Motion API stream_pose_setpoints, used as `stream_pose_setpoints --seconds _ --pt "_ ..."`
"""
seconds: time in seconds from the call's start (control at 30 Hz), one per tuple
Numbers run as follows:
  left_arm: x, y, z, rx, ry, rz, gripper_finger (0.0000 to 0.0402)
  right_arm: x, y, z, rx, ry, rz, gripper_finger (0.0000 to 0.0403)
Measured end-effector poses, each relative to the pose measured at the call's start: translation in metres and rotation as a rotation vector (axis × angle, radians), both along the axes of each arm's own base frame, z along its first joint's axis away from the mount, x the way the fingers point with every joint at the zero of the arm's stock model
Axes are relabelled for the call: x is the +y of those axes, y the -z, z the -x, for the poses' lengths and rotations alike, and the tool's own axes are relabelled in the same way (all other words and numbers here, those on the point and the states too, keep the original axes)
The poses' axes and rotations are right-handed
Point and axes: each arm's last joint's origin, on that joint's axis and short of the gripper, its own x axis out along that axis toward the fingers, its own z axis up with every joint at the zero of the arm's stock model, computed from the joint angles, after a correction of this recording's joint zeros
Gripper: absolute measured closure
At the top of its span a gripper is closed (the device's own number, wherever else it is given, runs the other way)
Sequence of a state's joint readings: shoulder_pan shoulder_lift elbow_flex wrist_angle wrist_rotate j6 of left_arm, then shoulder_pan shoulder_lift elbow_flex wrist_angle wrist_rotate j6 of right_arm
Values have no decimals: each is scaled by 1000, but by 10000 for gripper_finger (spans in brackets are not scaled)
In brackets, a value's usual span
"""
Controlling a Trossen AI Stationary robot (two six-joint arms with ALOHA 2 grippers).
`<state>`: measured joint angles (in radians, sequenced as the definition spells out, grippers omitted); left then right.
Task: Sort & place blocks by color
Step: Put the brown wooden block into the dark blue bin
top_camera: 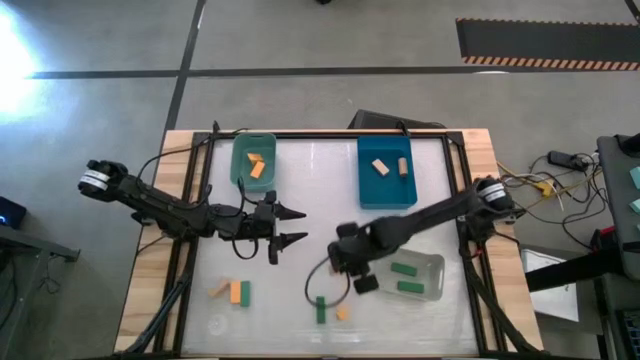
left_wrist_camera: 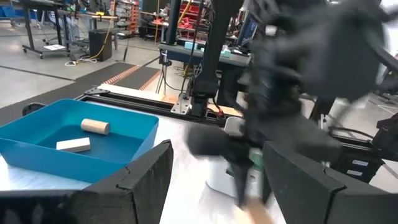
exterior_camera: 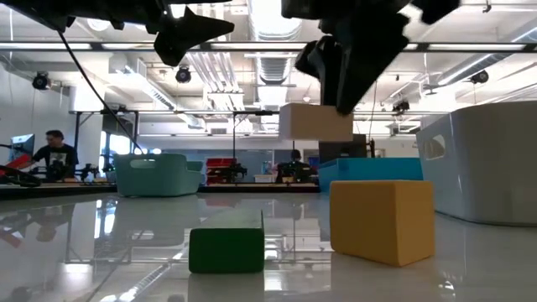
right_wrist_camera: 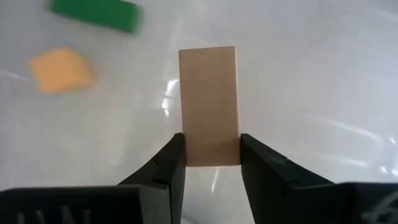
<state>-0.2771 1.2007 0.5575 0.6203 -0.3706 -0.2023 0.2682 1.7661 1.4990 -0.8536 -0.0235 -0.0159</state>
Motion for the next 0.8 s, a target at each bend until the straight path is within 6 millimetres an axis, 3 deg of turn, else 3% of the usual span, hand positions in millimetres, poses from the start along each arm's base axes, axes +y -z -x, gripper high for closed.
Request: stream_pose_setpoints --seconds 0.27,0.5,0.63,0.8 --pt "0 0 0 1 0 0 168 -79 -44 22 -25 167 45 291" --pt "0 0 0 0 0 0 168 -155 -69 62 -90 398 69 291" --pt "0 -1 0 -5 0 1 168 -203 -66 90 -76 633 56 291" --pt "0 -1 0 -11 -1 3 168 -252 -41 126 6 858 40 291"
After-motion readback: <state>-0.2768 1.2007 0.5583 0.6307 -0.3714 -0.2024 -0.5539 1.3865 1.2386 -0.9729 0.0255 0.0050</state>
